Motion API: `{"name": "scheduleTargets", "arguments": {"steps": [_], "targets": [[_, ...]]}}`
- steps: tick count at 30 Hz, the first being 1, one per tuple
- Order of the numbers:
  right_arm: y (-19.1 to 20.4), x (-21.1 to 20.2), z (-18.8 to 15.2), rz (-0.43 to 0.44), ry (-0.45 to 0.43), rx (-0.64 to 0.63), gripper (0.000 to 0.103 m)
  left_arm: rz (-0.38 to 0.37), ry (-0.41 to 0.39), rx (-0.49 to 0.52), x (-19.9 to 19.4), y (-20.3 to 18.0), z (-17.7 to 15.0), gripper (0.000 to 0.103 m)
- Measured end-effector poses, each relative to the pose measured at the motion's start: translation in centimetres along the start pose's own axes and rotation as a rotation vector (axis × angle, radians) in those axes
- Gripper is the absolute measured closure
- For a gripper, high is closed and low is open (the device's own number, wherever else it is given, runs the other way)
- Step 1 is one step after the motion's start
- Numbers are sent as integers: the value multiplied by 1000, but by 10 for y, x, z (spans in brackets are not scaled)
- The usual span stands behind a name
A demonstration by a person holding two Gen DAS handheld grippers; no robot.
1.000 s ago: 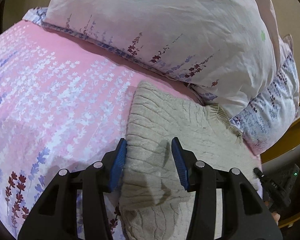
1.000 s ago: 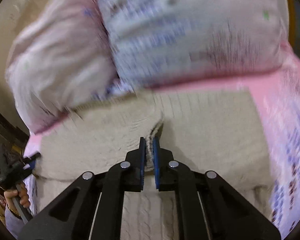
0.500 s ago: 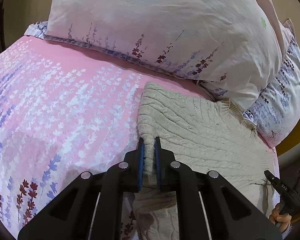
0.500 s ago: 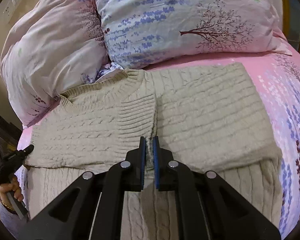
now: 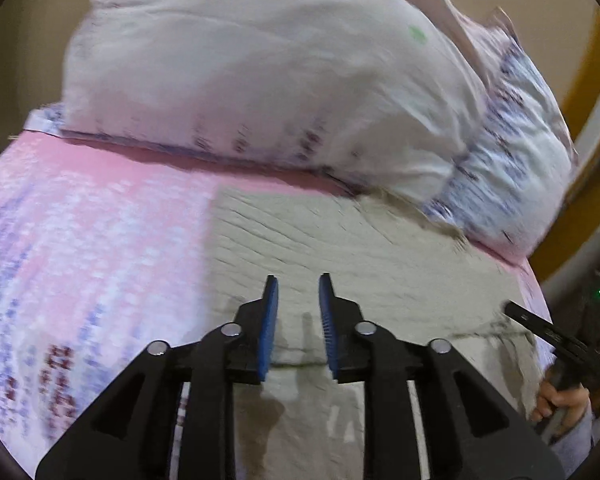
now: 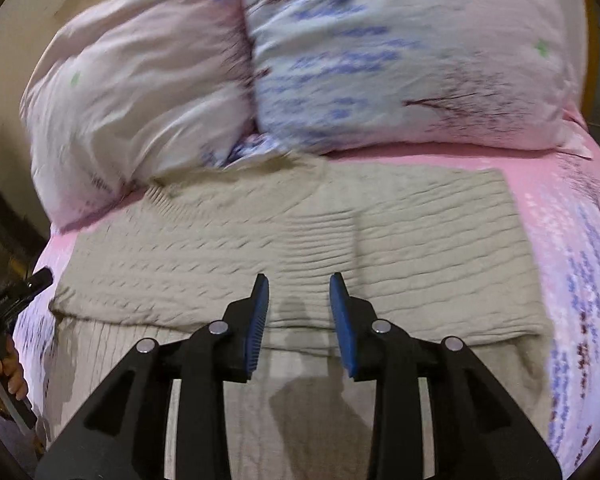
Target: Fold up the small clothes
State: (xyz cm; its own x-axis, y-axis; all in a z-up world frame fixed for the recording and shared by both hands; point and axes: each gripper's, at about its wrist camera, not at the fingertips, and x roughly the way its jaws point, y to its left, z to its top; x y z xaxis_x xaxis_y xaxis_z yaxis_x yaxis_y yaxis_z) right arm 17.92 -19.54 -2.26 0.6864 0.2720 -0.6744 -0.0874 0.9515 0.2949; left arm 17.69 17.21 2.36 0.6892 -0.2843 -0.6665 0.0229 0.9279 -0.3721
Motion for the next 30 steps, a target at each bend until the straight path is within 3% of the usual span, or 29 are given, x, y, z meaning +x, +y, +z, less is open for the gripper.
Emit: {"name": "scheduleTargets", "arguments": {"steps": [5, 10, 17, 19, 21, 25, 29, 30], "targets": [[8, 13, -4, -24, 48, -36, 68, 8, 102, -15, 27, 0, -12, 81], [12, 15, -4, -35, 61, -81, 61, 12, 88, -6, 27, 0, -16, 81], [31, 16, -2, -130, 74, -149, 56, 17, 92, -23, 20, -2, -16, 78], [16, -5, -1, -45, 68, -56, 33, -27, 86, -59, 2, 0, -22, 69], [-7, -35, -7, 16, 22, 25, 32, -40, 56, -70, -25, 4, -30, 52], [-59, -85, -31, 34, -25, 120, 32, -64, 36, -81, -68, 23, -53, 48], [-120, -118, -69, 89, 5, 268, 33, -120, 68, -148, -92, 45, -85, 49], [-127, -122, -77, 92, 12, 285, 37, -133, 75, -163, -94, 47, -91, 49]]}}
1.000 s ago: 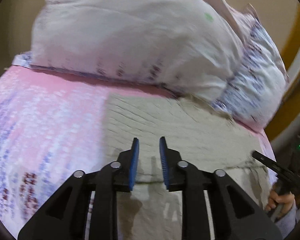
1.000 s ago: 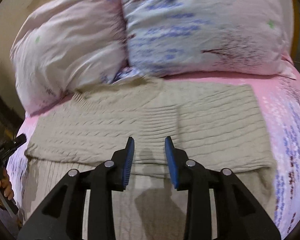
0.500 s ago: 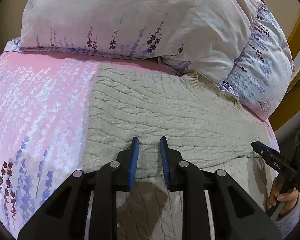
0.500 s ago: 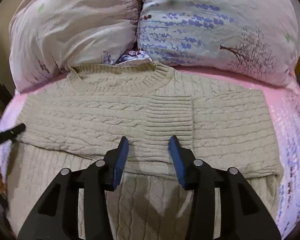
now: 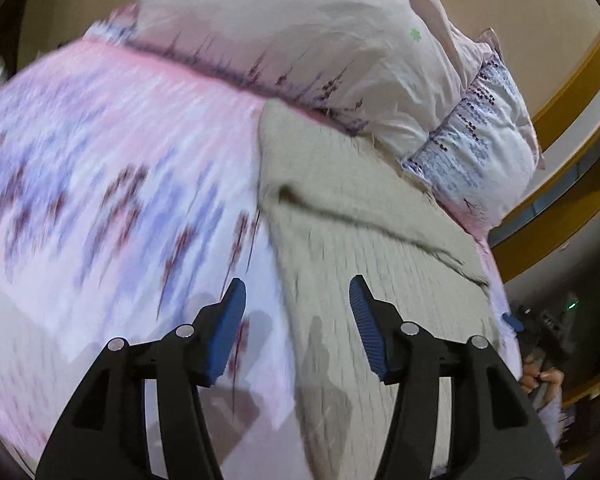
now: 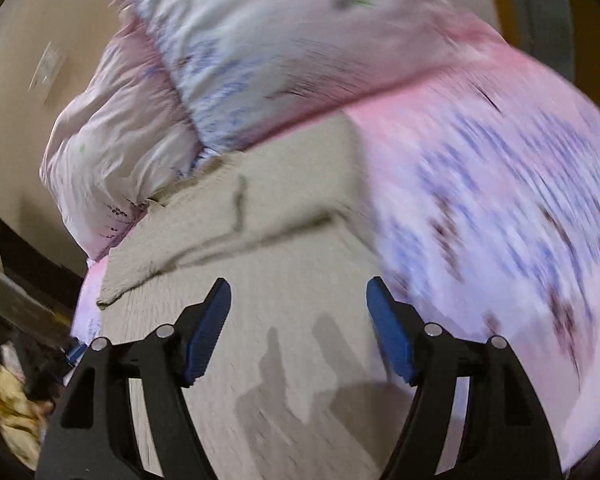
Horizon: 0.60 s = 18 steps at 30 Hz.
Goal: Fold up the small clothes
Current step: 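Grasp the sweater hem with both grippers, then lift the hem with both grippers and fold it up toward the collar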
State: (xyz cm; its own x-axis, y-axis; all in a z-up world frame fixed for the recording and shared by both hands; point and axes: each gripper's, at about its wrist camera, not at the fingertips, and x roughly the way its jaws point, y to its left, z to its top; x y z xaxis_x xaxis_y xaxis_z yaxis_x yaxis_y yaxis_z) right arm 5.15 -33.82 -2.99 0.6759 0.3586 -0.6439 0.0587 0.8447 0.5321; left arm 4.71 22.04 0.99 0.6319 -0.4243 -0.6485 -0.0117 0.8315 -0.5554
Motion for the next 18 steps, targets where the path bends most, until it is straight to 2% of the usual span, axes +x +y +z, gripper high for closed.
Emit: {"name": "scheduleTargets", "arguments": {"steps": [4, 8, 10, 14, 16, 18], "targets": [[-31, -5, -27, 22, 56, 66, 49, -72, 39, -58, -2, 3, -30, 49], [-36, -10, -47, 75, 78, 62, 53, -104, 36, -55, -8, -6, -53, 51], [-38, -11, -55, 128, 92, 63, 58, -135, 51, -67, -9, -8, -63, 56], [-42, -15, -73, 227, 111, 73, 61, -163, 52, -60, -16, -17, -86, 64], [-48, -17, -84, 297, 134, 100, 73, -192, 65, -76, -19, -18, -96, 64], [-49, -19, -94, 338, 147, 96, 78, -231, 71, -107, -19, -16, -105, 67]]}}
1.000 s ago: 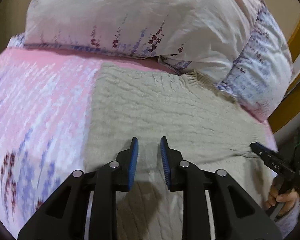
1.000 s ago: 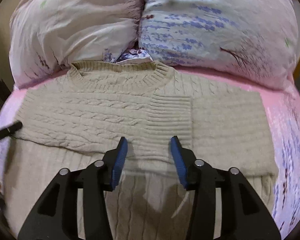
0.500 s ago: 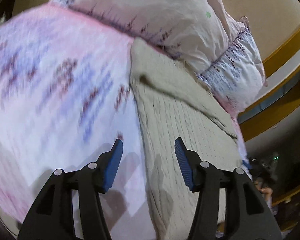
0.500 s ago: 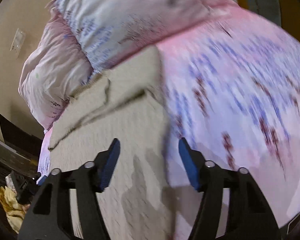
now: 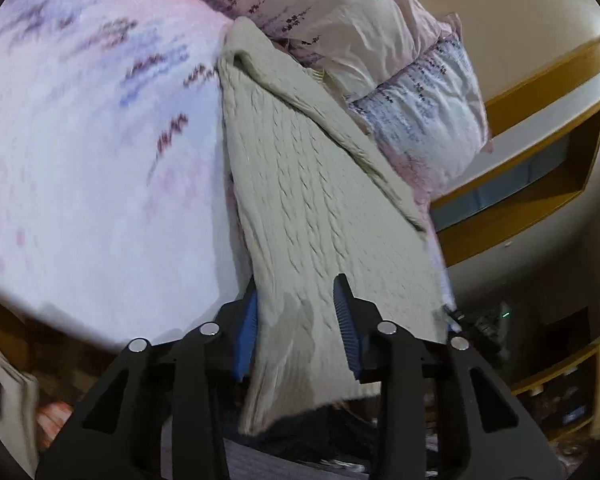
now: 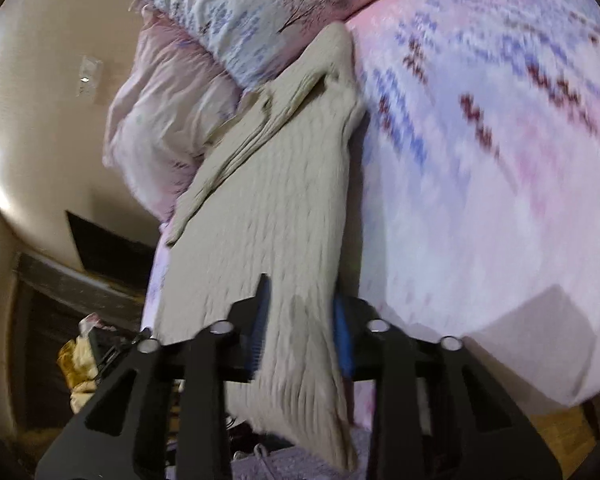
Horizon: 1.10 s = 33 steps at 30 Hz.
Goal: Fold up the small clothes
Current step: 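Lift the hem with both grippers and fold it up toward the collar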
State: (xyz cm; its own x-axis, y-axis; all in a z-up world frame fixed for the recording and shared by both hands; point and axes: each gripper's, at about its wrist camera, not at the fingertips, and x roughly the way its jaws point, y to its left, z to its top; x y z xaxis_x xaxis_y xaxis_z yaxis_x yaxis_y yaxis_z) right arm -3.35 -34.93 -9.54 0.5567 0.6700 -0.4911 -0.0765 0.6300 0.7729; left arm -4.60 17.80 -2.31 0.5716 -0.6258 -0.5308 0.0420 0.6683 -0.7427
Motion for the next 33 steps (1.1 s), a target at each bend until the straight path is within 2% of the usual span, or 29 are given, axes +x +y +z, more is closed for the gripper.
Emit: {"name": "scheduleTargets", "arguments": {"steps": [4, 10, 13, 15, 18, 26, 33], "targets": [[5, -5, -20, 71, 35, -14, 78, -36, 6, -25, -3, -1, -13, 68], [18, -4, -38, 88, 75, -45, 78, -46, 52, -10, 4, -11, -24, 74], [22, -5, -42, 89, 79, -67, 86, -31, 62, 2, 8, -16, -22, 77], [27, -8, -44, 79, 71, -94, 95, -11, 68, 18, 9, -19, -21, 86], [39, -15, -41, 64, 15, -146, 96, 33, 62, 48, 8, -23, -19, 96], [82, -35, -22, -80, -193, -347, 96, 107, -37, 142, -10, -36, 8, 97], [118, -41, 9, -232, -402, -493, 96, 134, -191, 194, -24, -54, 67, 97]]}}
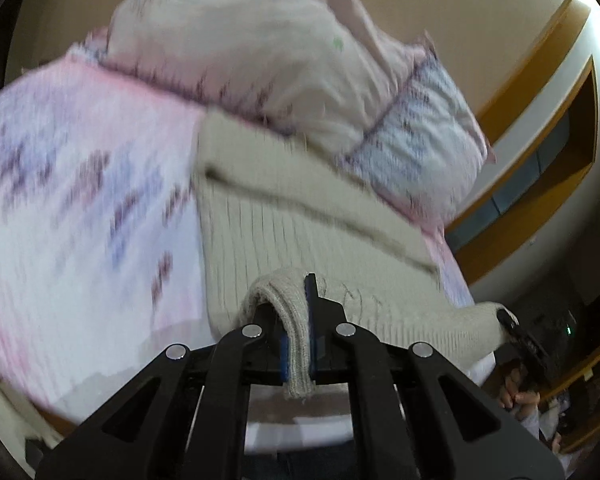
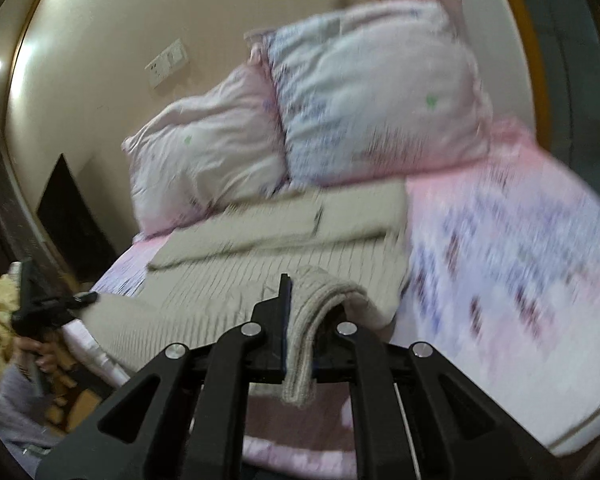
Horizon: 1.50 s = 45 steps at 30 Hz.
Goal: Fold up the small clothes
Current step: 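Lift the hem with both grippers and fold it up toward the collar, then open both grippers to release the folded hem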
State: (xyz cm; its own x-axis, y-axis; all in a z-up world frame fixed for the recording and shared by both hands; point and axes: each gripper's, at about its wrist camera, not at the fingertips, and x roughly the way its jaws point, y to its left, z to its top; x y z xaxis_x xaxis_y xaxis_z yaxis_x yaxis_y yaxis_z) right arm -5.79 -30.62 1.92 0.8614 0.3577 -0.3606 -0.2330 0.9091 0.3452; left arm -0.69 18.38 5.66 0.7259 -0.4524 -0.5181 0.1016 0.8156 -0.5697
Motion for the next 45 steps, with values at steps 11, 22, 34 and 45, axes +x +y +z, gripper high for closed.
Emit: {"name": "scheduleTargets", "arguments": {"steps": [11, 22, 34, 45], "targets": [[-15, 63, 65, -55, -120, 10, 96, 84, -93, 92, 58, -16, 95, 97], [-48, 177, 90, -151, 7, 103, 96, 168, -23, 10, 165, 11, 149, 97], [-98, 237, 85, -94, 203, 396, 87, 125, 85, -142, 213, 43, 147, 97], [-116, 265, 94, -36, 208, 556, 46, 15, 101, -323, 233, 61, 150, 76]]}}
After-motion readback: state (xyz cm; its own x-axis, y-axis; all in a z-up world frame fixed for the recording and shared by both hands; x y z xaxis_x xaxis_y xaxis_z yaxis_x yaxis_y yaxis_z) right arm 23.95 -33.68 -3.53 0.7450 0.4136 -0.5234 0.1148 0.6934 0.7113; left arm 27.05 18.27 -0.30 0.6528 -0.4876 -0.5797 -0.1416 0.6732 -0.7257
